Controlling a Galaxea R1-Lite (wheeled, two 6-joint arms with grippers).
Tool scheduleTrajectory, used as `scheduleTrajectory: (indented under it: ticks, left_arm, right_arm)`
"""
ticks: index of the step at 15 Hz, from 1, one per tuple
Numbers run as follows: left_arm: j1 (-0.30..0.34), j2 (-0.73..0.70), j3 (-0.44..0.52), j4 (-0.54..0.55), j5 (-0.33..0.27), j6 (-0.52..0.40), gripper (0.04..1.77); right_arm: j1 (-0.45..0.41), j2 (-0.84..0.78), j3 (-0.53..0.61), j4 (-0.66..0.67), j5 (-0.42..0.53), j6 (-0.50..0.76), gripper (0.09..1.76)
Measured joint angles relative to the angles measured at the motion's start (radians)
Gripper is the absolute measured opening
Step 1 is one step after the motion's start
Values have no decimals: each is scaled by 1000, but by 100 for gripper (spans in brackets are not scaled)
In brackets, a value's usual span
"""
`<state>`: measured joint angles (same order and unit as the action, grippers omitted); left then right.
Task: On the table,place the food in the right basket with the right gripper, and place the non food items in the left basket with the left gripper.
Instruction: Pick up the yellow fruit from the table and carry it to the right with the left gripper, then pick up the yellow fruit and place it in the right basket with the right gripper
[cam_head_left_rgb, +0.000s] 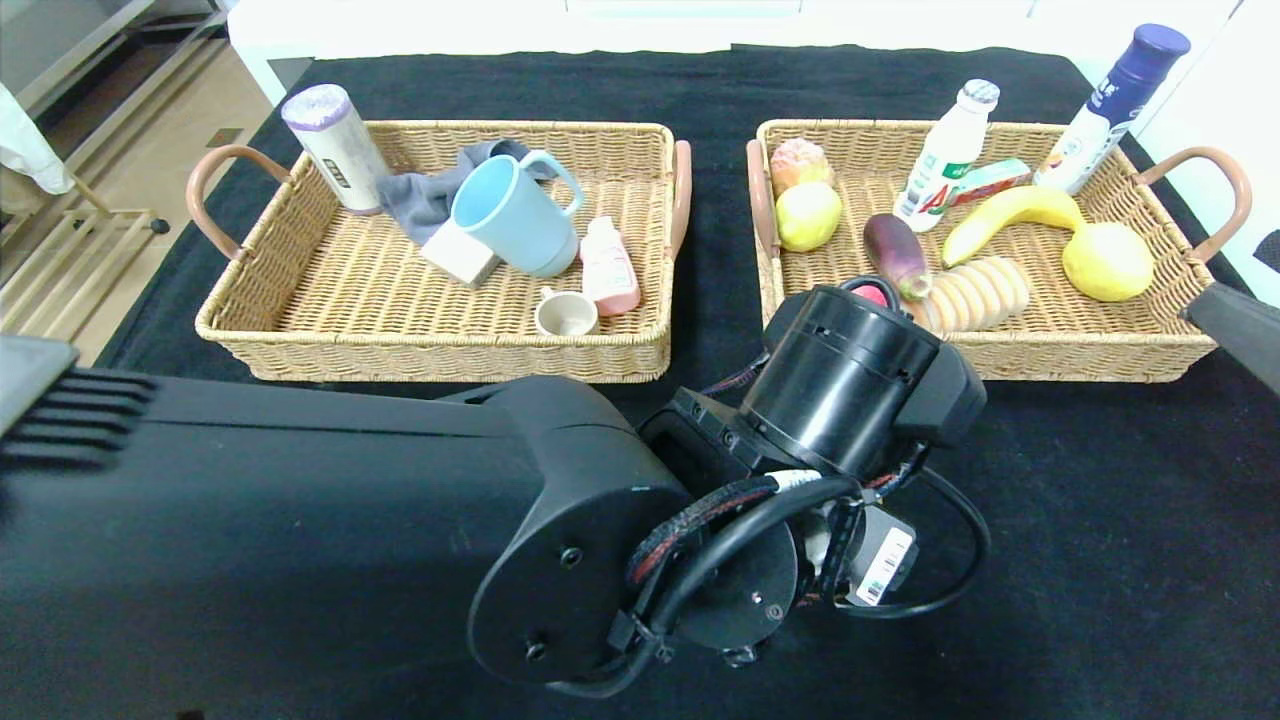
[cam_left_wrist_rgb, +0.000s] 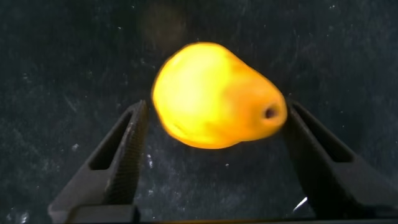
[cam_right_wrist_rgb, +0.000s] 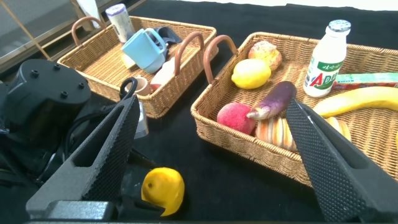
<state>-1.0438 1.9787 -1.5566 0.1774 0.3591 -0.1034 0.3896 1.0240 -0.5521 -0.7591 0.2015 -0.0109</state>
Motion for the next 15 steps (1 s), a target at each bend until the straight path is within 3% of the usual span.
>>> scheduleTrajectory:
  ticks: [4, 8, 13, 15]
  left_arm:
    - [-7, -21, 4, 5, 4, 8, 158]
    - [-10, -101, 36, 27, 5, 8, 163]
    - [-3, -287, 136, 34, -1, 15, 167]
    - [7, -373, 223, 31, -6, 23, 168]
  right_arm:
    - [3, -24, -4, 5, 2, 2, 171]
    - [3, -59, -27, 115, 6, 2, 171]
    - [0, -57, -26, 125, 26, 2, 171]
    - [-1, -39, -20, 128, 26, 2, 171]
